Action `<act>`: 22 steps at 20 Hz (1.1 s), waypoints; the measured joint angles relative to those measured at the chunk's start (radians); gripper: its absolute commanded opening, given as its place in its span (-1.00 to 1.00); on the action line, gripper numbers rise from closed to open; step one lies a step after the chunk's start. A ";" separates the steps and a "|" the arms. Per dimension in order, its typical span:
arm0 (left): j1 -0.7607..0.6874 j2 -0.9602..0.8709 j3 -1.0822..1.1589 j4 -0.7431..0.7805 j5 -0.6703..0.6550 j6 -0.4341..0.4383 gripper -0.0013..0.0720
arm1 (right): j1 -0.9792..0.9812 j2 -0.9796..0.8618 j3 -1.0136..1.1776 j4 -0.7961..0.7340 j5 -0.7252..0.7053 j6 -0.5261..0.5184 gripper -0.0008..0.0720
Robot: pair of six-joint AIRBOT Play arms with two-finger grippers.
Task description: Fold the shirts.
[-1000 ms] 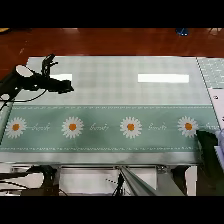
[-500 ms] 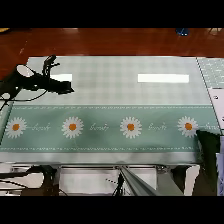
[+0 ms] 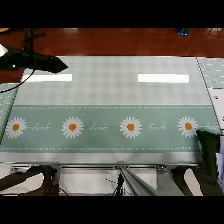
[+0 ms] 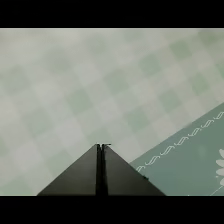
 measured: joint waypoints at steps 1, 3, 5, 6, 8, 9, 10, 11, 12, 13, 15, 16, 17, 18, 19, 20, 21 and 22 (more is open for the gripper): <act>-0.024 0.027 0.008 0.036 -0.015 -0.018 -0.23 | 0.105 -0.018 0.015 0.020 -0.005 0.030 0.65; -0.080 0.056 0.014 0.120 -0.069 -0.093 0.74 | 0.282 -0.066 0.032 0.033 -0.013 0.079 0.69; -0.145 0.064 0.003 0.204 -0.114 -0.164 0.74 | 0.422 -0.130 0.042 0.041 -0.013 0.110 0.70; -0.183 0.064 -0.008 0.257 -0.132 -0.200 0.74 | 0.479 -0.167 0.045 0.040 -0.010 0.120 0.70; -0.253 0.057 -0.030 0.382 -0.151 -0.280 0.79 | 0.554 -0.238 0.048 0.034 0.004 0.132 0.69; -0.281 0.053 -0.039 0.458 -0.166 -0.329 1.00 | 0.580 -0.271 0.050 0.027 0.011 0.137 0.69; -0.301 0.051 -0.046 0.518 -0.167 -0.377 1.00 | 0.597 -0.298 0.050 0.024 0.023 0.140 0.69; -0.315 0.050 -0.051 0.566 -0.168 -0.421 1.00 | 0.610 -0.320 0.051 0.021 0.036 0.144 0.68; -0.325 0.048 -0.054 0.602 -0.173 -0.453 1.00 | 0.620 -0.334 0.051 0.021 0.045 0.144 0.68; -0.332 0.046 -0.057 0.630 -0.173 -0.479 1.00 | 0.626 -0.346 0.052 0.019 0.055 0.146 0.68; -0.341 0.043 -0.061 0.668 -0.179 -0.513 1.00 | 0.634 -0.360 0.052 0.016 0.071 0.147 0.68; -0.344 0.042 -0.061 0.679 -0.180 -0.523 1.00 | 0.638 -0.364 0.052 0.017 0.080 0.147 0.68; -0.346 0.041 -0.061 0.687 -0.180 -0.532 1.00 | 0.639 -0.367 0.052 0.016 0.087 0.148 0.68; -0.348 0.040 -0.063 0.694 -0.182 -0.537 1.00 | 0.640 -0.369 0.052 0.016 0.093 0.148 0.68; -0.349 0.040 -0.063 0.699 -0.182 -0.542 1.00 | 0.642 -0.370 0.052 0.016 0.097 0.148 0.68; -0.349 0.040 -0.063 0.704 -0.182 -0.546 1.00 | 0.642 -0.371 0.052 0.016 0.100 0.148 0.68; -0.350 0.039 -0.063 0.706 -0.182 -0.549 1.00 | 0.643 -0.373 0.052 0.016 0.102 0.149 0.68; -0.351 0.039 -0.063 0.708 -0.182 -0.550 1.00 | 0.644 -0.373 0.052 0.015 0.103 0.150 0.68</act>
